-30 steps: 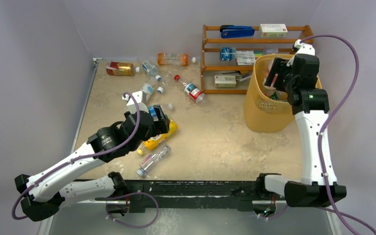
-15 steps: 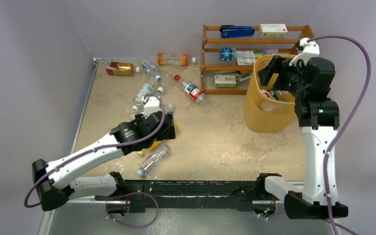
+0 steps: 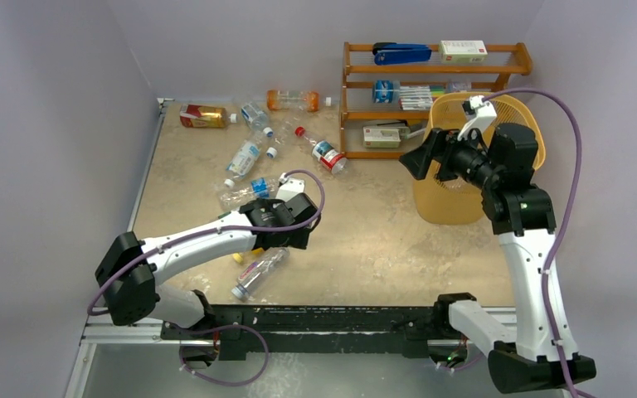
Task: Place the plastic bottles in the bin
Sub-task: Pick up the plastic bottle at the center of the board.
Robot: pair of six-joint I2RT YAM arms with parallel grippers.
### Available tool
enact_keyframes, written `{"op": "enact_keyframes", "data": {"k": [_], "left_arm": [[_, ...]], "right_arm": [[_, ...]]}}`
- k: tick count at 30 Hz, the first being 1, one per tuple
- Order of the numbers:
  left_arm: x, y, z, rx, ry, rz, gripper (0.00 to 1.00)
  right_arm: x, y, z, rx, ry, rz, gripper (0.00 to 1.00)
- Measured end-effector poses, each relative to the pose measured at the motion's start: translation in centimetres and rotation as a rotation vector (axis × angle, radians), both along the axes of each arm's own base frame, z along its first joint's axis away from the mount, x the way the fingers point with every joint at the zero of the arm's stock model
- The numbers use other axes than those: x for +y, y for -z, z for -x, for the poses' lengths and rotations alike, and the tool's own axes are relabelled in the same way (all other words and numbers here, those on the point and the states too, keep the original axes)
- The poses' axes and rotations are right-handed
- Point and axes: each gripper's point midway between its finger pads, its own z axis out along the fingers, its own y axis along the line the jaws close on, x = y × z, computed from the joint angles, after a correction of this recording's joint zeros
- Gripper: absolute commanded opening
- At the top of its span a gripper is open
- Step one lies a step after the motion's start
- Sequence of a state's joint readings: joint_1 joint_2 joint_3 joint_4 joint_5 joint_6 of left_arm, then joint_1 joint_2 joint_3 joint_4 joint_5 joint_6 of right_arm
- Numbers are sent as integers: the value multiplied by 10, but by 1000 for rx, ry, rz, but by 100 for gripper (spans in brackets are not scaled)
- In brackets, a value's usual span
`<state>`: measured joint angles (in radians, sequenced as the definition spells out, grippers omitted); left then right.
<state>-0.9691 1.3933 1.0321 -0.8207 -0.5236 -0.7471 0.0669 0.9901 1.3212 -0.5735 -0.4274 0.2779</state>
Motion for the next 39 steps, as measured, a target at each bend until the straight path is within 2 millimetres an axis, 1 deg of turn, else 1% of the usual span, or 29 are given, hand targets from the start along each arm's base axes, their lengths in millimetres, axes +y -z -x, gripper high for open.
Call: {"op": "enact_keyframes", "data": {"k": [9,12,14,20,25,30,32,35,38,39], "left_arm": [[-2,6,9,58,40,-7,90],[-4,10,13,78,50,2,90],[-3,16,17,101,56,0,90],[5,33,27,150,61,-32,90],[7,46,28,171,59,-60,90],[9,64,30,198,57,-97,89],[9,70,30,208,56,-108,86],[6,79,31,224,58,-114,79],[1,84,30,234,63,-100,60],[-1,85,29,233,65,-92,55]], "right_arm": [[2,-13,14,-53,-15,-10,92],[2,-10,15,-49,-17,-11,92],[2,-7,15,-41,-18,-11,92],[2,2,14,-21,-17,-7,92],[2,10,13,-4,-17,-6,92],[2,11,13,-2,-15,-5,92],[1,11,13,-1,-15,-4,92],[1,13,13,2,-14,-3,92],[1,15,13,8,-13,-2,92],[1,15,13,7,-13,-2,92]]}}
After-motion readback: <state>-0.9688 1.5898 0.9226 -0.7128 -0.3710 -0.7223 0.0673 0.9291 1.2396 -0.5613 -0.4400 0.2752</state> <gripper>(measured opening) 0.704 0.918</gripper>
